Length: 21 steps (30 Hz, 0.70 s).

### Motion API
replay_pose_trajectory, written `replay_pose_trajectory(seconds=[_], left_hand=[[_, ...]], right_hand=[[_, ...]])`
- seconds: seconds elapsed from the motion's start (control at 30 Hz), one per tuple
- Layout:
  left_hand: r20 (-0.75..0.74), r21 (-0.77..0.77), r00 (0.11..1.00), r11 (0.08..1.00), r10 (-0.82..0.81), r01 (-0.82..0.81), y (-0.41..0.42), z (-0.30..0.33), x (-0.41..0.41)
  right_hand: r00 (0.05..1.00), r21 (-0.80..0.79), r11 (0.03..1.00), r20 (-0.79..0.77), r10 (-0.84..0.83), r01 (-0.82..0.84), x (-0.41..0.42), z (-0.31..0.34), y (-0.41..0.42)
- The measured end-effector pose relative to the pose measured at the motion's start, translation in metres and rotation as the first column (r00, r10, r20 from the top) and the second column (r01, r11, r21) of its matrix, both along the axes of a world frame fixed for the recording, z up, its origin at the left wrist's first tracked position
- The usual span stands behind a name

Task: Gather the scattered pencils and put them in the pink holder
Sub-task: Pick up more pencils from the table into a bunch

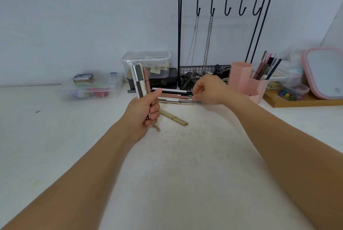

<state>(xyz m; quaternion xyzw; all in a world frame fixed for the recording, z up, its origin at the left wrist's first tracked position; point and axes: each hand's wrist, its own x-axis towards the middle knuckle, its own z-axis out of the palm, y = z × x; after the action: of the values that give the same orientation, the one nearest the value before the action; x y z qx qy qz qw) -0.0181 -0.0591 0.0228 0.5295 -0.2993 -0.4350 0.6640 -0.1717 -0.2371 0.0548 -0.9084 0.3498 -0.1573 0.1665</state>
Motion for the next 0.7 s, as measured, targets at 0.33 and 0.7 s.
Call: replay_pose_trajectory(seconds=[0.33,0.7], left_hand=[[0.076,0.046,0.992,0.994,0.099,-0.102,-0.002,-0.002,0.001],[-0.023,0.030,1.000,1.000,0.000,0.001,-0.001,-0.001,-0.002]], right_hand=[[0.996,-0.078,0.996,-0.082,0.036,-0.042,0.005,-0.016,-0.003],[0.954,0.397,0.890,0.277,0.117,-0.224,0.004,0.019,0.024]])
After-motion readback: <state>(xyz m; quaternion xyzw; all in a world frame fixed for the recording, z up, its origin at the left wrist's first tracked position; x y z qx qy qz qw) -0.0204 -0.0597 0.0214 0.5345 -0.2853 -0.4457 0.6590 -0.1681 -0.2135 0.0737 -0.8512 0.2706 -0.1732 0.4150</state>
